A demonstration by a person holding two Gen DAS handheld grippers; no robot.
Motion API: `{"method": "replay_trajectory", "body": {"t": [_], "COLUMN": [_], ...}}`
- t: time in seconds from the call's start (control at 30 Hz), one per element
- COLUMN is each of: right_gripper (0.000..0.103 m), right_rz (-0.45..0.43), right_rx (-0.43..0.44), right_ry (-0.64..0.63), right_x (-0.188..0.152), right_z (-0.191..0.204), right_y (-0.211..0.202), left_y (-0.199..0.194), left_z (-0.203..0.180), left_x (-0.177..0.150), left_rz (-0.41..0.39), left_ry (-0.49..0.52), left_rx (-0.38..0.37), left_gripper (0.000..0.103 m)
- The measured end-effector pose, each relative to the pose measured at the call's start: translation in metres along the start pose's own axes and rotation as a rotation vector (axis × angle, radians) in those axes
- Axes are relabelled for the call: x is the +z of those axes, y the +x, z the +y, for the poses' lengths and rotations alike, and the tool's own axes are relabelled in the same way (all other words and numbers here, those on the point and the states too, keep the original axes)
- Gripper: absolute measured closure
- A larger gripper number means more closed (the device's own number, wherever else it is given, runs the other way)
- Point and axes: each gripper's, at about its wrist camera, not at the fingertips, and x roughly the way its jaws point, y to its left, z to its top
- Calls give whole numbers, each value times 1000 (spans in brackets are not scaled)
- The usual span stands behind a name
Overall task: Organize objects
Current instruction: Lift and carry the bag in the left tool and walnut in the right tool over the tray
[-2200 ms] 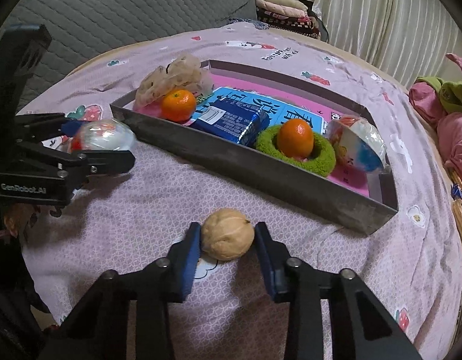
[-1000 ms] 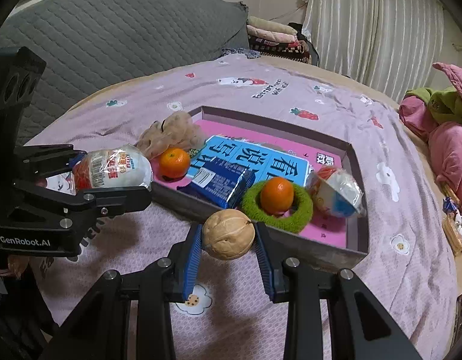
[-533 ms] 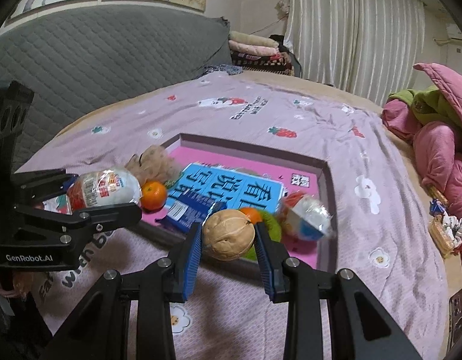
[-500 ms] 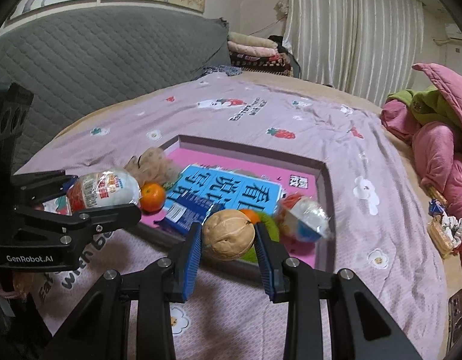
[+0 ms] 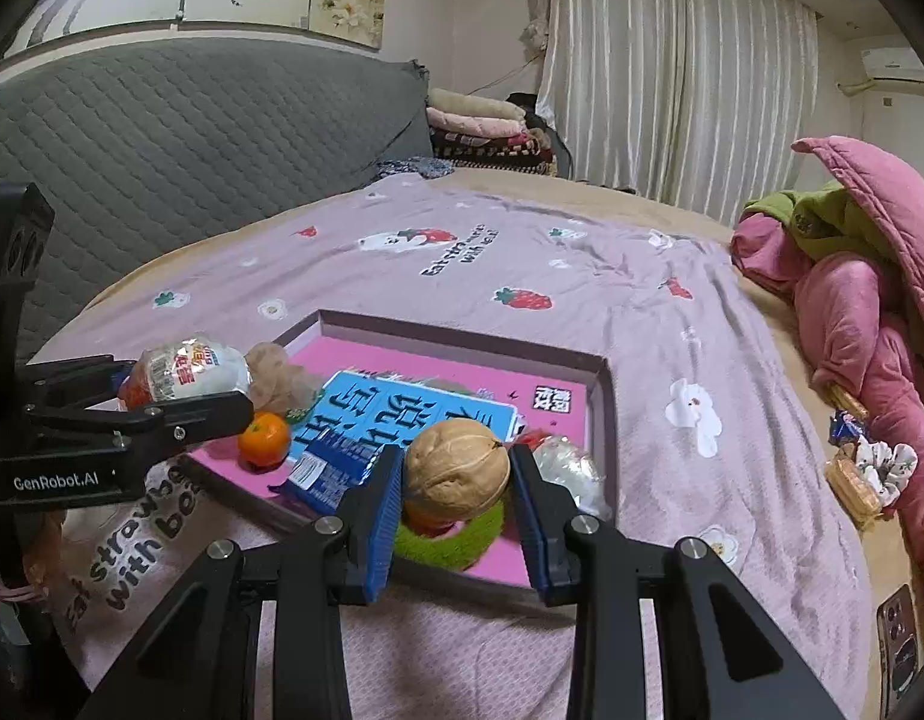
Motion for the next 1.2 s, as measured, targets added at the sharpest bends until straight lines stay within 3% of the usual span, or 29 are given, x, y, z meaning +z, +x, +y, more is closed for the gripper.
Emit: {"method": "replay_trajectory", "body": {"t": [0.23, 0.8, 1.2], "right_gripper": [68, 68, 68], "right_rz": [-1, 127, 169], "right_rx": [-9, -14, -11], "right_ry": [18, 50, 22], "right_x": [1, -18, -23], "right_z": [-8, -20, -14], "right_y": [8, 43, 58], "left_y": [11, 43, 55], "left_z": [0, -2, -3], "left_x": [4, -6, -15], "left_rz": [-10, 67, 110], "left_ry": [-11, -3, 11], "left_rx": [12, 42, 80], "left_gripper": [40, 40, 40]}}
